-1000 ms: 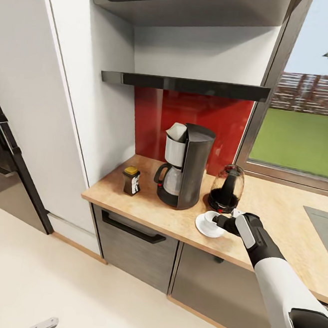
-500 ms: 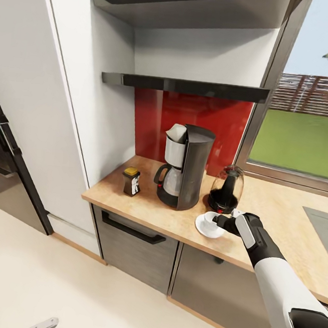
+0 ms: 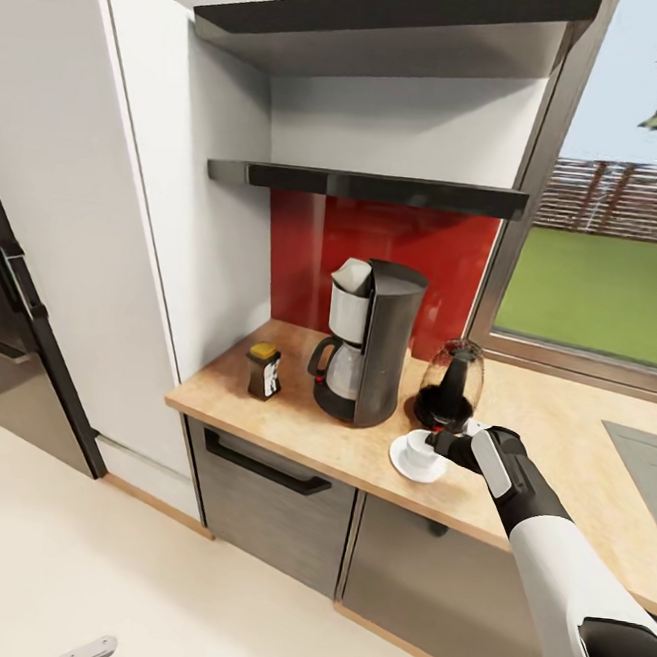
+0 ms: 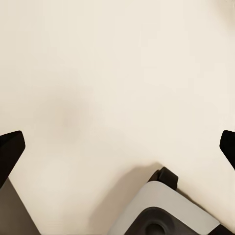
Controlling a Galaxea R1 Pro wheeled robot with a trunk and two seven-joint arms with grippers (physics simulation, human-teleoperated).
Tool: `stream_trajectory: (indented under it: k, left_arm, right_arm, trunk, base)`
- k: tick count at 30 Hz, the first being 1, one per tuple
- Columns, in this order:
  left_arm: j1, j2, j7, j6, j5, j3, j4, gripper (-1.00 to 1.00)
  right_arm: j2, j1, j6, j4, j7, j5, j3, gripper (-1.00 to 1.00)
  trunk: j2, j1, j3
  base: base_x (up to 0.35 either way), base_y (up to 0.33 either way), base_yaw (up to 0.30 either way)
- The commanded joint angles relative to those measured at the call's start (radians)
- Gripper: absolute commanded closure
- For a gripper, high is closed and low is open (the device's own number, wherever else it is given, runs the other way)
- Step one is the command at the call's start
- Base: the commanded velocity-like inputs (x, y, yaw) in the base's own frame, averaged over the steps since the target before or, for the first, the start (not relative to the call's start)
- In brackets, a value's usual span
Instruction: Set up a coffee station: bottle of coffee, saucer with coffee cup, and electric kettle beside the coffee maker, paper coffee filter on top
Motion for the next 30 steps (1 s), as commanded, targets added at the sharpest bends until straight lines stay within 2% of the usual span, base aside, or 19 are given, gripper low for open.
stream_trajectory:
  k: [1,15,30]
  left_arm:
    - [-0.001,0.000,0.002,0.001,-0.001,0.008,-0.001,-1.00]
    - [-0.001,0.000,0.002,0.001,-0.003,0.005,0.000,-1.00]
    - [-0.001,-0.002,0.002,0.001,-0.004,0.003,-0.001,-1.00]
  right_arm:
    - [0.001,-0.001,0.003,-0.001,-0.008,-0.010,-0.001,-1.00]
    - [0.000,-0.001,0.003,-0.001,-0.008,-0.010,0.000,-1.00]
    - [0.001,-0.001,0.003,-0.001,-0.008,-0.011,0.000,-1.00]
  trunk:
    - [-0.001,0.000,0.000]
    - [-0.001,0.000,0.006]
    - [-0.001,0.000,0.014]
  base:
    - [0.000,0.000,0.000]
    - [-0.043,-0.040,0.008]
    - [-0.217,-0.204,0.263]
